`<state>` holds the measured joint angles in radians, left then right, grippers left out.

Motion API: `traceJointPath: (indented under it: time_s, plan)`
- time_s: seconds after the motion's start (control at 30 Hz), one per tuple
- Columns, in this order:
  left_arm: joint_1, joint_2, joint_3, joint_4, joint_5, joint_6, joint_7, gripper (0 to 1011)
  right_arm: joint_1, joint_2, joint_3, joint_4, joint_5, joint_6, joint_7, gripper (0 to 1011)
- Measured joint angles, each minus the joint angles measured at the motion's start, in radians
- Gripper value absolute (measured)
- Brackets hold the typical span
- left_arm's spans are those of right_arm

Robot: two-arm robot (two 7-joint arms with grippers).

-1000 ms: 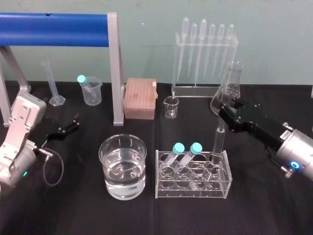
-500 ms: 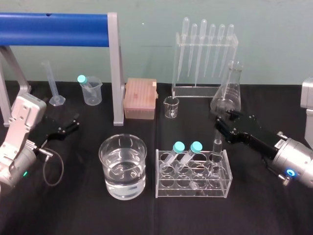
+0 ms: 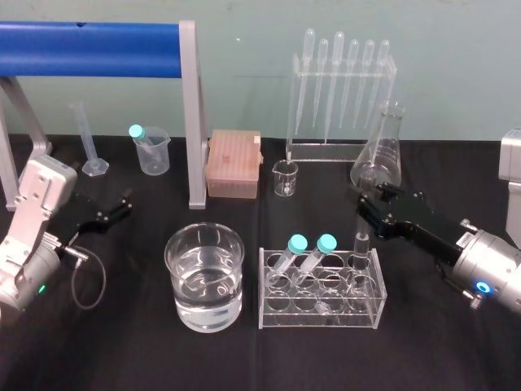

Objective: Hold the test tube with one hand and immerse one end into the beaker, then return it to the test tube rack.

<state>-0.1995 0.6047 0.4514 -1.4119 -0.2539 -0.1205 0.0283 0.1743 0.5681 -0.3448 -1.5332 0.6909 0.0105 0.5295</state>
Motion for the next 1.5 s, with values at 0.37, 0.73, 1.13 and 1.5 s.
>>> traceJointPath:
  time_s: [0.37, 0.73, 1.13, 1.5]
  plan:
    - [0.000, 0.000, 0.000, 0.000, 0.000, 0.000, 0.000, 1000, -0.001, 0.000, 0.002, -0.002, 0.001, -0.001, -0.001, 478]
    - [0.000, 0.000, 0.000, 0.000, 0.000, 0.000, 0.000, 1000, -0.001, 0.000, 0.002, -0.003, 0.002, -0.001, -0.002, 813]
    - [0.000, 0.000, 0.000, 0.000, 0.000, 0.000, 0.000, 1000, -0.001, 0.000, 0.002, -0.003, 0.002, -0.001, -0.002, 1000]
    - [0.000, 0.000, 0.000, 0.000, 0.000, 0.000, 0.000, 1000, 0.046, -0.033, 0.057, -0.072, 0.033, -0.091, 0.007, 1000]
